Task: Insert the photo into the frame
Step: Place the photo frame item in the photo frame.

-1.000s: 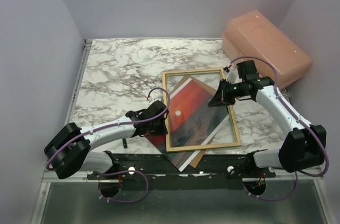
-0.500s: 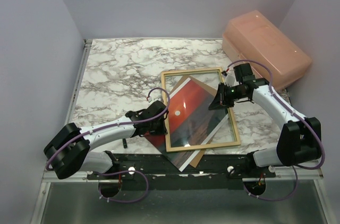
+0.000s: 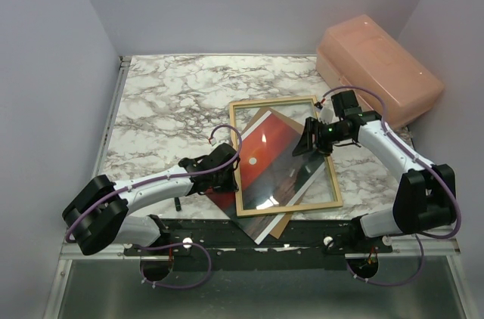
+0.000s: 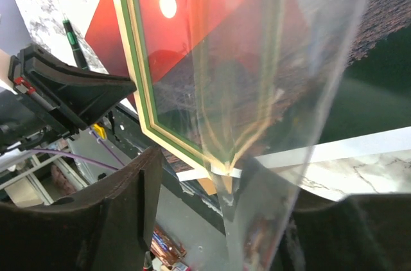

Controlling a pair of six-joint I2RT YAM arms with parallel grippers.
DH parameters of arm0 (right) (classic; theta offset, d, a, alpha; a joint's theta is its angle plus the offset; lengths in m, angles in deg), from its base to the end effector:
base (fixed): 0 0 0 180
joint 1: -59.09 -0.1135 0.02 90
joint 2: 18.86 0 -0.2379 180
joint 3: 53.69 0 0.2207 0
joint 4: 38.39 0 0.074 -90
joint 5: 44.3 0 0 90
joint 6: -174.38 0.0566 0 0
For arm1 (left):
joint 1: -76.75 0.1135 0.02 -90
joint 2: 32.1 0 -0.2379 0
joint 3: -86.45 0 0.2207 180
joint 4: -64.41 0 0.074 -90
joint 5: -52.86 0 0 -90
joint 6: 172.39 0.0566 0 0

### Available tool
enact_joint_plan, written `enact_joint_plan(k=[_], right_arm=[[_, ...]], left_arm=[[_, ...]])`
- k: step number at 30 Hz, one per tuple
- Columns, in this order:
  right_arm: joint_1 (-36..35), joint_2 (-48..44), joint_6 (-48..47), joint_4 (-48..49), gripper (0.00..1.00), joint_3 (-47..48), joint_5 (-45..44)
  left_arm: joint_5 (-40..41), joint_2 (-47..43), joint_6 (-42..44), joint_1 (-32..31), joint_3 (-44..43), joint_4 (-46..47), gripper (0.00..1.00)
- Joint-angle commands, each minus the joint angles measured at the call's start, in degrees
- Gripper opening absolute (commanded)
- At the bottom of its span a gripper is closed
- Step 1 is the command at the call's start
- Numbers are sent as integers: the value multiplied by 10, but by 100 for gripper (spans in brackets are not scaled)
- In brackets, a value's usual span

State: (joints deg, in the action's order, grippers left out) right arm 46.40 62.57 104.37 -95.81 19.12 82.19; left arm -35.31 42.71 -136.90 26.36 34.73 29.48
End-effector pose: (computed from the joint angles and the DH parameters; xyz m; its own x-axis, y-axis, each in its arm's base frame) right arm 0.2378 0.0880 0.2065 -0.9787 0.0613 -0.1959 -0.0826 0.7558 0.6495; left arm 0.1479 -0.1759 0.1458 -0.9321 -0.1501 -0.3295 0.0004 0.9096 -0.4155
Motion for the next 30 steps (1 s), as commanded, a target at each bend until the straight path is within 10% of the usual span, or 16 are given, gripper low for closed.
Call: enact_joint_plan(k=[1,12,30], right_arm=[[-8,11,8,0,57,-1,-1],[-8,13,14,14,90,-17,-83],[-8,20,37,46,100,-51,-191]], left_arm=[[33,43,16,-8,35,-72,1],[33,43,15,-8,38,-70,1],[32,46,14,-9,38,-68,0]])
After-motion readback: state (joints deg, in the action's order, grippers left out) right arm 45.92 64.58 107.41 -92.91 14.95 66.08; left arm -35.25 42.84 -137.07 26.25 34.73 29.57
